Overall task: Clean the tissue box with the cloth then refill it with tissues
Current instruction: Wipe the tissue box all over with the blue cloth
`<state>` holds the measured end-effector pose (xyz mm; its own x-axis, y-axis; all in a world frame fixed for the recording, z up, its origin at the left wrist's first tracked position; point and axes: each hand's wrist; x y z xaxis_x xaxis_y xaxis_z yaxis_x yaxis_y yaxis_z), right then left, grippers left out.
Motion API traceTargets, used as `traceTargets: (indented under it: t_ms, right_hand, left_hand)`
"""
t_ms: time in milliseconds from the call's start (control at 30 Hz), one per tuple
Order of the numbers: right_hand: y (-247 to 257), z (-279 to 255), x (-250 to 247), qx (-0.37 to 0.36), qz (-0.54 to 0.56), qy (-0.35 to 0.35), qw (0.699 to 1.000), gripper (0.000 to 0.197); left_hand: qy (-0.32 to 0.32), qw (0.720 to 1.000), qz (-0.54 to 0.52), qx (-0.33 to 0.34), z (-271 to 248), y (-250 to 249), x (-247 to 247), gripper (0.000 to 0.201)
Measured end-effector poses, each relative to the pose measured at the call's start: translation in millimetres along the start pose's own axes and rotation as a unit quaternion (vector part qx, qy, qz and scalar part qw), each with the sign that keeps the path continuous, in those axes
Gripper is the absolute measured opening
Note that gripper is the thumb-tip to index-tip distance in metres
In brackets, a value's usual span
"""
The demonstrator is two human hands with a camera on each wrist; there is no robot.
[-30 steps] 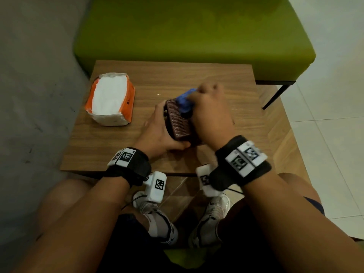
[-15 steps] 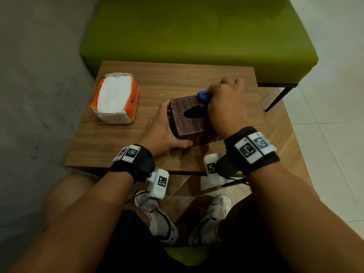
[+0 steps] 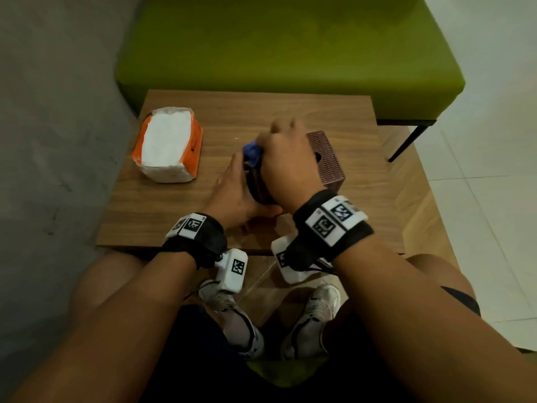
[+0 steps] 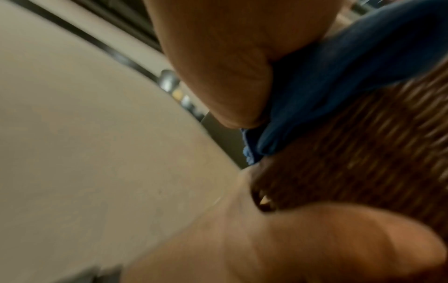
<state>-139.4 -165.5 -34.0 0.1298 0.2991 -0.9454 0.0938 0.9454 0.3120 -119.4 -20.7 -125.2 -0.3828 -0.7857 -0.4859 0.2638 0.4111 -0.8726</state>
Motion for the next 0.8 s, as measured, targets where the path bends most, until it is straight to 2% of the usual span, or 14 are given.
traceTargets:
  t_ms: [133, 233, 333, 400, 500, 533, 600, 633, 700, 733, 800]
  right_hand:
    - [-10.0, -11.3, 0.4, -0.050, 0.018, 0.034, 0.998, 0.027]
    - [-20.0, -31.3, -2.3, -0.082, -0.009, 0.023, 0.996, 0.026]
    - [-14.5, -24.4, -1.4, -0.068, -0.007, 0.017, 0.998, 0.027]
    - [-5.1, -9.3, -0.4, -0.045, -0.001, 0.011, 0.999, 0.028]
    - [3.0, -15.4, 0.3, -0.049, -0.003, 0.021, 0.999, 0.025]
    - [1.0, -26.6, -0.1, -0.069, -0.012, 0.028, 0.997, 0.024]
    - [-2.2, -52.4, -1.0, -0.105, -0.033, 0.032, 0.993, 0.022]
    - [-2.2, -56.9, -0.3, -0.112, -0.041, 0.029, 0.992, 0.020]
    - [0.0, -46.8, 2.0, -0.103, -0.038, 0.021, 0.994, 0.019]
    - [1.3, -35.9, 2.9, -0.074, -0.029, 0.021, 0.997, 0.019]
    - [4.5, -14.3, 0.7, -0.022, -0.014, 0.027, 0.999, 0.020]
  left_hand:
    - [-0.006, 1.000, 0.009, -0.003, 2.4, 10.2, 4.2, 0.141]
    - [0.001, 0.999, 0.012, -0.030, 3.4, 12.8, 4.2, 0.147]
    - [-0.008, 1.000, 0.000, -0.026, 3.0, 14.2, 4.7, 0.145]
    - [-0.010, 1.000, 0.004, -0.014, 6.1, 7.5, 7.2, 0.126]
    - [0.012, 0.999, 0.032, -0.025, 7.0, 3.2, 10.3, 0.083]
    - [0.015, 0.999, 0.035, -0.030, 3.7, 7.4, 9.2, 0.076]
    - [0.014, 0.998, 0.052, -0.025, -3.1, 12.8, 6.8, 0.094]
    - [0.027, 0.998, 0.058, -0.022, -4.1, 13.3, 5.9, 0.093]
    - [0.031, 0.999, 0.021, -0.022, -5.3, 5.8, 7.2, 0.058]
    - [0.007, 1.000, 0.006, -0.018, 0.2, 1.8, 7.8, 0.056]
    - [-0.022, 1.000, -0.002, 0.004, 5.0, -3.7, 5.9, 0.091]
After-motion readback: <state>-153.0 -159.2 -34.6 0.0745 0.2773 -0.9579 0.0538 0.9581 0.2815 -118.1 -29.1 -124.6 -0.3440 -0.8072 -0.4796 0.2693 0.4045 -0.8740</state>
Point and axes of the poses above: each hand's wrist, its own z-axis towards the middle knuckle, its own x-axis out of the palm, y = z × x, and after that the axes turned 10 degrees about x, right-handed
